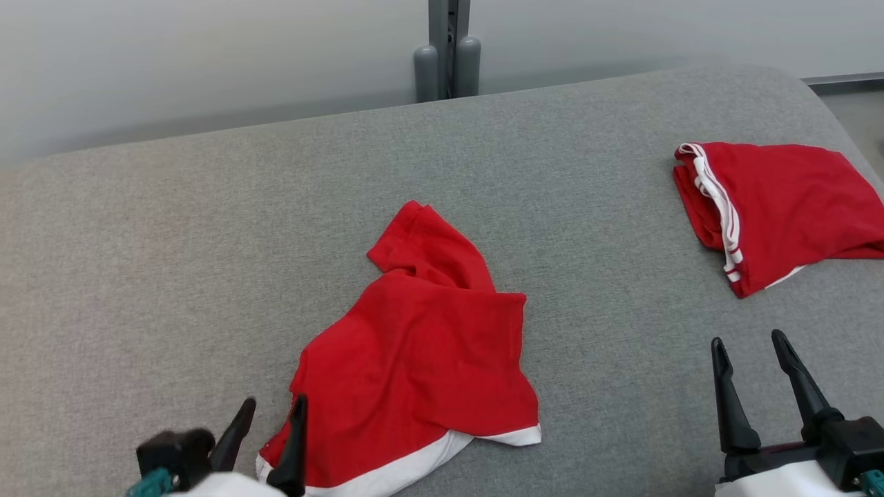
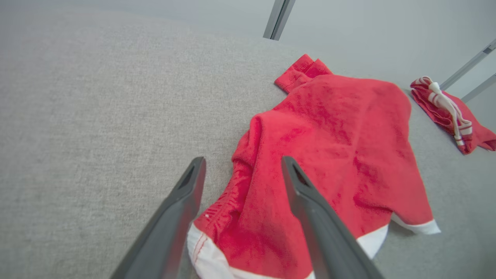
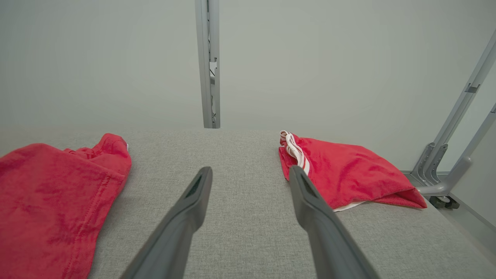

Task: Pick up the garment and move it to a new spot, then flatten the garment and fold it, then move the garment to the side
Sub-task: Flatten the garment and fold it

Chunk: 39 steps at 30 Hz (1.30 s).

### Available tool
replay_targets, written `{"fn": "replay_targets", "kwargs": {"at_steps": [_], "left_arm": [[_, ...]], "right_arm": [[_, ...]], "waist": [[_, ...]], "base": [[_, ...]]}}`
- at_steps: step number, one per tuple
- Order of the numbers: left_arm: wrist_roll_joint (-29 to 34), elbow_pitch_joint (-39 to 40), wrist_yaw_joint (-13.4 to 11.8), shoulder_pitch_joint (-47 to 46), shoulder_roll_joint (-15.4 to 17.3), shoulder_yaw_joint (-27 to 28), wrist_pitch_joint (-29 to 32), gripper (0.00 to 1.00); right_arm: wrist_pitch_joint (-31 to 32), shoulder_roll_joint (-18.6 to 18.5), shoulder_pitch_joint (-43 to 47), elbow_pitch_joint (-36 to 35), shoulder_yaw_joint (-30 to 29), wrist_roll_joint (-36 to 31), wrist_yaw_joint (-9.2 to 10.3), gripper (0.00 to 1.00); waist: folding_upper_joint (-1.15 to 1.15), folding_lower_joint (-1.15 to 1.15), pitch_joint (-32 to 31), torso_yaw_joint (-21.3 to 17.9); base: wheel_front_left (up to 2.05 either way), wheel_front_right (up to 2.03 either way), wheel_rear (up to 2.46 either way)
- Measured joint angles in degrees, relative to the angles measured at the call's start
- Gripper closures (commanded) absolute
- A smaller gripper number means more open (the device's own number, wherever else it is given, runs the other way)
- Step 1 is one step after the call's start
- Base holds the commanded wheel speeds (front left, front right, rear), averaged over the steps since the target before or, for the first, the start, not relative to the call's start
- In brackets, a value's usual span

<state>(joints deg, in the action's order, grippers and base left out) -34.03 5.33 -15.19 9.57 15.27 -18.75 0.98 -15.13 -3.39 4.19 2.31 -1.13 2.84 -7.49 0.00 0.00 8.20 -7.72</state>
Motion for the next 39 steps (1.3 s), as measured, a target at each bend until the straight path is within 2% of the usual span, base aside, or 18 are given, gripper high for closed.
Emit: {"fn": "replay_targets", "kwargs": {"at_steps": [3,7,13,18,20,21,22,27,29,33,38,39], "left_arm": [[1.01,4.54,0.59,-4.88,1.66,-2.75,6.42,0.00],[3.79,3.34,2.88,-13.88,2.14,-8.09,14.60,0.00],[8.61,-9.50,6.78,-28.67,1.02,-14.21,22.50,0.00],[6.44,-20.26,9.65,-33.21,-2.48,-15.97,25.70,0.00],[6.62,-23.86,10.36,-34.12,-2.57,-16.31,25.77,0.00],[5.52,-25.32,10.33,-34.38,-3.31,-15.52,24.99,0.85],[5.12,-26.48,10.42,-34.66,-3.67,-15.17,24.13,1.00],[4.76,-30.47,5.92,-35.04,-6.46,-10.65,14.37,1.00],[4.76,-31.97,4.95,-35.67,-7.13,-9.59,11.32,1.00],[4.88,-35.32,4.81,-36.56,-8.23,-9.14,6.78,1.00],[4.64,-39.96,6.10,-38.00,-9.27,-9.50,4.54,1.00],[4.26,-40.54,6.48,-38.00,-9.60,-9.64,4.09,0.76]], "right_arm": [[0.00,0.16,-0.48,0.08,0.77,0.25,0.00,0.00],[0.00,0.32,-1.62,-0.12,1.03,0.79,0.00,0.00],[0.00,0.53,-2.89,0.42,1.91,2.22,0.00,0.00],[0.00,0.54,-3.49,0.60,2.20,3.52,0.00,0.00],[0.00,0.54,-3.63,0.74,2.38,3.83,0.00,0.00],[0.00,0.55,-3.64,0.77,2.38,3.89,0.00,0.00],[0.00,0.56,-3.65,0.78,2.34,3.92,0.00,0.00],[0.00,0.55,-3.63,0.82,1.78,3.86,0.00,0.00],[0.00,0.55,-3.63,0.79,1.62,3.61,0.00,0.00],[0.00,0.57,-3.64,0.81,1.64,3.18,0.00,0.00],[0.00,0.57,-3.65,1.09,1.92,2.67,0.00,0.00],[0.00,0.58,-3.65,1.22,1.97,2.66,0.00,0.00]], "waist": [[0.00,0.00,0.16,-1.22],[0.00,0.00,1.36,-2.94],[0.00,0.00,3.62,-5.51],[0.00,0.00,5.15,-7.82],[0.00,0.00,5.57,-8.51],[0.00,0.00,5.75,-8.79],[0.00,0.00,5.87,-8.99],[0.00,0.00,5.79,-8.94],[0.00,0.00,5.65,-8.61],[0.00,0.00,5.38,-7.64],[0.00,0.00,4.96,-6.70],[0.00,0.00,4.86,-6.56]], "base": [[0.00,0.00,0.00],[0.00,0.00,0.00],[0.00,0.00,0.00],[0.00,0.00,0.00],[0.00,0.00,0.00],[0.00,0.00,0.00],[0.00,0.00,0.00],[0.00,0.00,0.00],[0.00,0.00,0.00],[0.00,0.00,0.00],[0.00,0.00,0.00],[0.00,0.00,0.00]]}}
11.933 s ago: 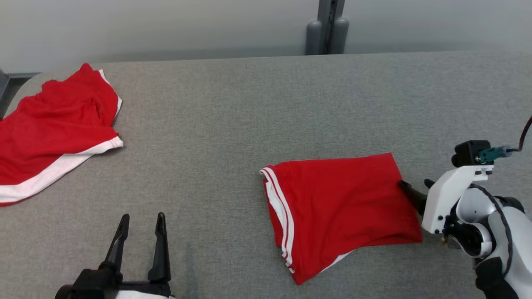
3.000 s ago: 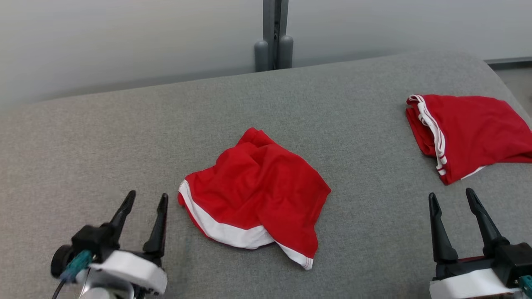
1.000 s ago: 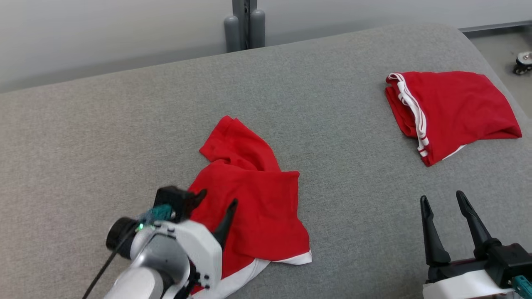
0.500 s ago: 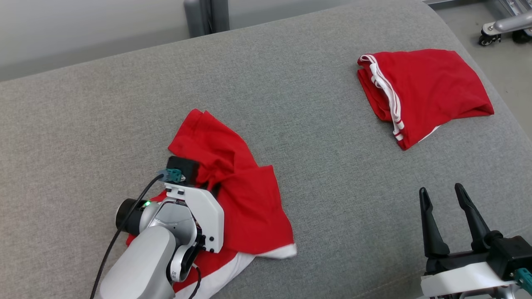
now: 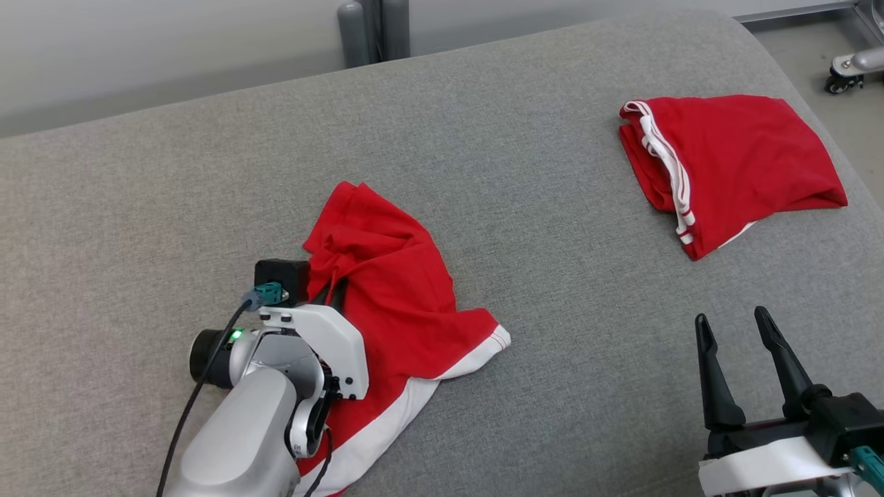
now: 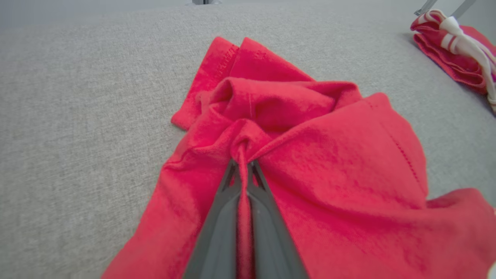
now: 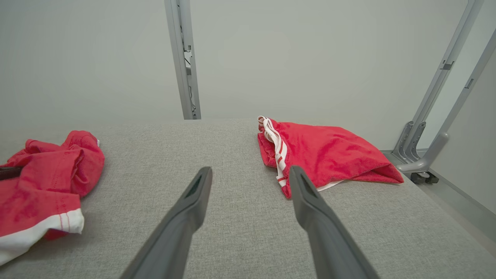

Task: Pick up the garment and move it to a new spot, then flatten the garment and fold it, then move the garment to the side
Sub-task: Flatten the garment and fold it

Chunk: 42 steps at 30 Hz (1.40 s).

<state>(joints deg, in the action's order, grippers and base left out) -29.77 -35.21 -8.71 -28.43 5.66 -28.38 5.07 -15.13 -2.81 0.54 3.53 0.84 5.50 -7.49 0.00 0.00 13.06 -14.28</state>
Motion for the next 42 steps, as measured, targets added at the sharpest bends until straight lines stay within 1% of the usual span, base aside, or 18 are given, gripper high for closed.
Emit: {"fn": "replay_targets", "kwargs": {"at_steps": [1,2,5,6,9,13,14,15,16,20,22,24,26,29,34,35,36,42], "left_arm": [[-0.02,-0.31,0.49,0.00,-0.21,-0.29,-0.86,0.31],[-0.07,-0.41,0.81,0.00,-0.45,-0.35,-1.93,0.00],[0.47,1.08,1.14,0.16,-0.52,-0.27,-7.37,0.00],[0.47,1.08,1.14,0.16,-0.52,-0.27,-7.37,0.00],[0.60,4.97,0.85,3.13,0.13,0.56,-12.94,0.00],[1.56,11.96,-1.38,9.57,2.99,2.08,-17.57,0.00],[2.02,15.92,-2.07,13.62,4.82,2.94,-18.66,0.00],[2.02,15.92,-2.07,13.62,4.82,2.94,-18.66,0.00],[2.03,17.74,-2.97,15.78,5.37,3.77,-19.06,0.00],[2.55,22.87,-4.83,24.47,8.61,6.98,-19.82,0.00],[0.94,25.30,-5.08,28.74,8.13,10.23,-19.98,0.00],[2.18,27.94,-4.82,32.54,8.21,12.44,-20.00,0.00],[3.16,30.08,-4.08,35.68,7.75,15.75,-20.07,0.00],[5.00,30.78,-2.03,40.19,6.39,19.28,-20.06,0.00],[9.50,30.50,1.92,43.93,4.39,24.12,-20.06,0.00],[9.92,30.63,2.60,44.40,3.69,25.10,-20.06,0.00],[11.15,30.67,3.97,44.94,2.29,26.59,-20.06,0.00],[14.24,30.78,7.31,45.46,-0.13,29.97,-20.06,0.00]], "right_arm": [[0.00,-0.01,0.01,0.08,0.00,-0.03,0.00,0.00],[0.00,0.00,0.03,0.13,0.01,-0.07,0.00,0.00],[0.00,0.00,0.36,0.23,-0.07,-0.22,0.00,0.00],[0.00,0.00,0.36,0.23,-0.07,-0.22,0.00,0.00],[0.00,0.02,1.40,-0.41,-1.04,-0.71,0.00,0.00],[0.00,0.03,2.46,-2.35,-3.23,-1.77,0.00,0.00],[-0.01,-0.01,2.83,-3.50,-4.12,-2.19,0.00,0.00],[-0.01,-0.01,2.83,-3.50,-4.12,-2.19,0.00,0.00],[0.00,-0.02,3.06,-4.15,-4.54,-2.33,0.00,0.00],[0.00,-0.77,3.64,-5.58,-6.11,-2.45,0.00,0.00],[0.00,-1.15,4.16,-5.73,-6.84,-2.55,0.00,0.00],[0.00,-1.38,4.97,-5.66,-7.39,-2.68,0.00,0.00],[0.00,-1.53,5.43,-5.47,-7.59,-2.75,0.00,0.00],[0.00,-1.51,5.99,-4.86,-7.34,-2.97,0.00,0.00],[0.00,-1.21,7.35,-2.60,-5.99,-3.04,0.00,0.00],[0.00,-1.15,7.66,-2.16,-5.77,-3.04,0.00,0.00],[0.00,-1.00,8.09,-1.42,-5.32,-3.04,0.00,0.00],[0.00,-0.62,8.29,-0.70,-4.05,-3.04,0.00,0.00]], "waist": [[0.00,0.00,-0.13,0.12],[0.00,0.00,-0.30,0.22],[0.00,0.00,-1.12,0.45],[0.00,0.00,-1.12,0.45],[0.00,0.00,-2.42,0.66],[0.00,0.00,-4.40,1.51],[0.00,0.00,-5.43,2.23],[0.00,0.00,-5.43,2.23],[0.00,0.00,-5.88,2.69],[0.00,0.00,-8.01,4.77],[0.00,0.00,-9.23,5.91],[0.00,0.00,-10.44,7.15],[0.00,0.00,-11.46,8.53],[0.00,0.00,-12.81,10.49],[0.00,0.00,-14.76,12.82],[0.00,0.00,-15.05,13.12],[0.00,0.00,-15.47,13.55],[0.00,0.00,-15.55,13.40]], "base": [[0.00,0.00,0.00],[0.00,0.00,0.00],[0.00,0.00,0.00],[0.00,0.00,0.00],[0.00,0.00,0.00],[0.00,0.00,0.00],[0.00,0.00,0.00],[0.00,0.00,0.00],[0.00,0.00,0.00],[0.00,0.00,0.00],[0.00,0.00,0.00],[0.00,0.00,0.00],[0.00,0.00,0.00],[0.00,0.00,0.00],[0.00,0.00,0.00],[0.00,0.00,0.00],[0.00,0.00,0.00],[0.00,0.00,0.00]]}}
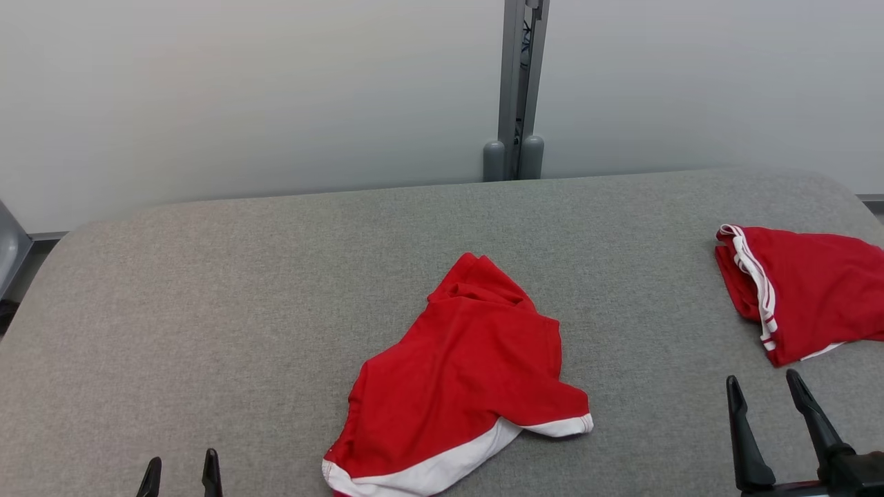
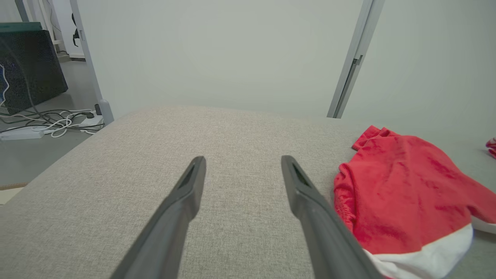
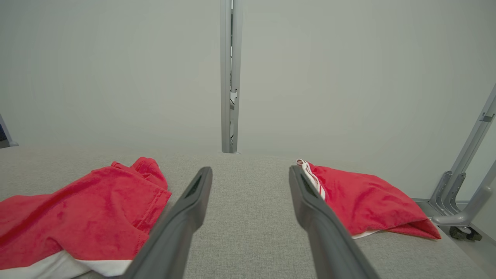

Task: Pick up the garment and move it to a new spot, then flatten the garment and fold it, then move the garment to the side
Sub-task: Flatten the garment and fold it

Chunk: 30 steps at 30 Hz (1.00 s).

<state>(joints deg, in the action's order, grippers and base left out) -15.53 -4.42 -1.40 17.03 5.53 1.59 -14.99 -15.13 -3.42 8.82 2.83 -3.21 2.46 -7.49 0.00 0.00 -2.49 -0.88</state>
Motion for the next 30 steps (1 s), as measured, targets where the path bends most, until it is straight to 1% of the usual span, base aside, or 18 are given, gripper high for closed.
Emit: {"fn": "replay_targets", "kwargs": {"at_steps": [7,15,17,19,20,21,23,25,28,30], "left_arm": [[2.12,-0.01,2.21,-0.23,-1.57,2.23,0.00,0.00],[3.15,-0.14,3.20,-0.59,-2.41,3.70,0.00,0.00],[3.43,0.46,3.36,-0.60,-2.47,3.76,0.00,0.00],[3.79,1.57,3.94,-0.90,-2.48,3.00,-0.01,0.00],[3.75,1.53,4.61,-1.27,-2.48,2.05,-0.10,0.00],[3.54,0.80,5.54,-1.47,-2.43,0.62,0.53,0.00],[2.76,-1.02,7.20,-1.98,-1.93,-3.15,6.76,0.00],[1.68,-0.98,7.94,-3.04,-0.66,-5.65,11.94,0.00],[-0.66,0.00,8.47,-6.26,1.66,-8.96,19.20,0.00],[-3.02,0.36,8.55,-7.62,2.67,-11.24,23.41,0.00]], "right_arm": [[0.00,0.13,-0.29,0.05,0.69,-0.01,0.00,0.00],[0.00,0.12,-0.59,-0.31,0.48,-0.02,0.00,0.00],[0.00,0.05,-0.62,-0.16,1.23,0.14,0.00,0.00],[-0.01,-0.48,-1.18,1.43,3.86,1.46,0.00,0.00],[0.60,-1.44,-1.62,4.03,6.68,2.79,0.00,0.00],[3.57,-3.48,-2.02,6.15,11.03,3.83,0.01,0.00],[11.04,-7.51,-4.45,8.42,18.74,6.01,-0.01,0.00],[17.16,-11.26,-8.76,8.82,25.07,9.17,-0.01,0.00],[22.97,-14.74,-14.91,9.68,30.37,12.23,-0.01,0.00],[25.16,-15.72,-17.54,10.89,32.18,14.57,-0.01,0.00]], "waist": [[0.00,0.00,0.60,-0.57],[0.00,0.00,0.36,-0.92],[0.00,0.00,0.35,-0.96],[0.00,0.00,0.67,-1.03],[0.00,0.00,0.91,-1.05],[0.00,0.00,1.17,-1.04],[0.00,0.00,1.74,-1.07],[0.00,0.00,2.53,-1.13],[0.00,0.00,4.47,-1.05],[0.00,0.00,5.88,-0.76]], "base": [[0.00,0.00,0.00],[0.00,0.00,0.00],[0.00,0.00,0.00],[0.00,0.00,0.00],[0.00,0.00,0.00],[0.00,0.00,0.00],[0.00,0.00,0.00],[0.00,0.00,0.00],[0.00,0.00,0.00],[0.00,0.00,0.00]]}}
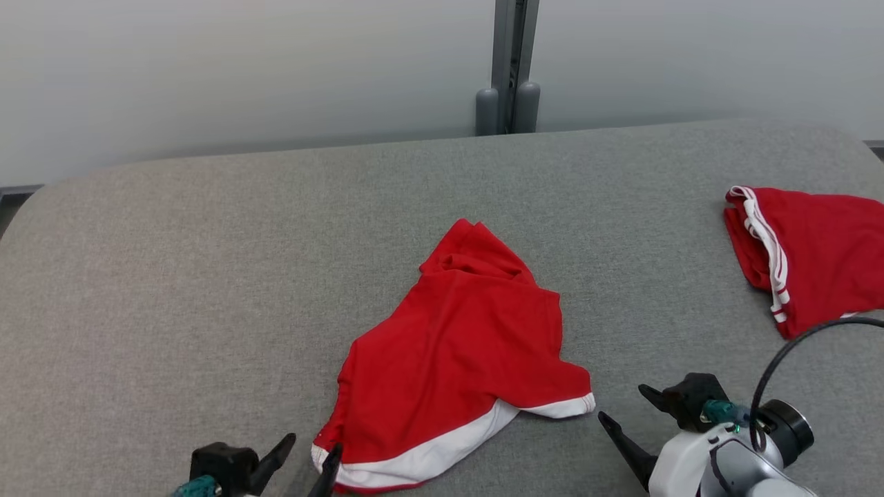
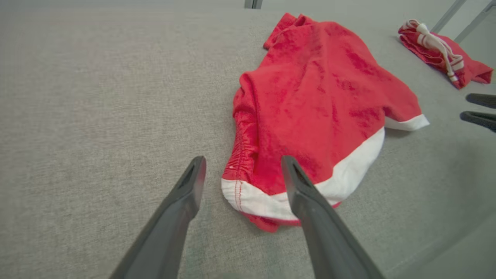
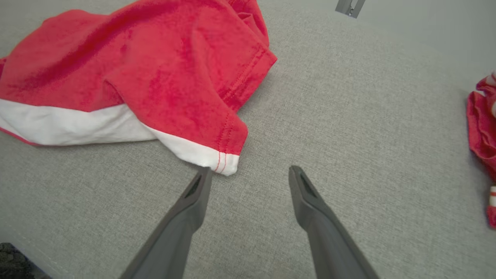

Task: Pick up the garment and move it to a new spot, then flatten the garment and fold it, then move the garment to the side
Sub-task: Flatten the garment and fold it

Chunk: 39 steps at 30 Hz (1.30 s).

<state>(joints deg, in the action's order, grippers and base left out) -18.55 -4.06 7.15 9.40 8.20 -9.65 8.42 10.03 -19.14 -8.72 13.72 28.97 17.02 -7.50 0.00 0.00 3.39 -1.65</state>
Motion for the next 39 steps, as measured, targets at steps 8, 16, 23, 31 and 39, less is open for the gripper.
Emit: {"fn": "replay_targets", "kwargs": {"at_steps": [8,16,23,31,39], "left_arm": [[-6.53,1.19,0.27,-2.89,3.94,-4.86,7.77,0.00],[-9.88,0.55,0.27,-4.61,6.26,-6.87,8.13,0.00],[-12.43,-1.31,0.29,-6.60,7.33,-10.78,7.69,0.31],[-14.43,-2.93,0.29,-7.88,8.28,-12.39,5.93,1.00],[-19.34,14.85,-0.92,-7.50,9.25,-6.48,3.16,1.00]], "right_arm": [[1.38,-0.47,-6.26,3.46,6.64,5.19,0.00,0.00],[-0.57,-0.78,-9.17,5.65,8.89,7.15,0.00,0.00],[-1.57,-1.25,-10.53,6.59,9.99,8.20,0.00,0.23],[-5.05,-1.30,-11.73,5.66,10.28,11.90,0.00,1.00],[-4.52,-8.79,-8.40,-10.04,0.65,20.72,0.00,1.00]], "waist": [[0.00,0.00,4.53,1.96],[0.00,0.00,7.32,2.91],[0.00,0.00,8.31,2.51],[0.00,0.00,8.43,1.37],[0.00,0.00,7.87,-0.08]], "base": [[0.00,0.00,0.00],[0.00,0.00,0.00],[0.00,0.00,0.00],[0.00,0.00,0.00],[0.00,0.00,0.00]]}}
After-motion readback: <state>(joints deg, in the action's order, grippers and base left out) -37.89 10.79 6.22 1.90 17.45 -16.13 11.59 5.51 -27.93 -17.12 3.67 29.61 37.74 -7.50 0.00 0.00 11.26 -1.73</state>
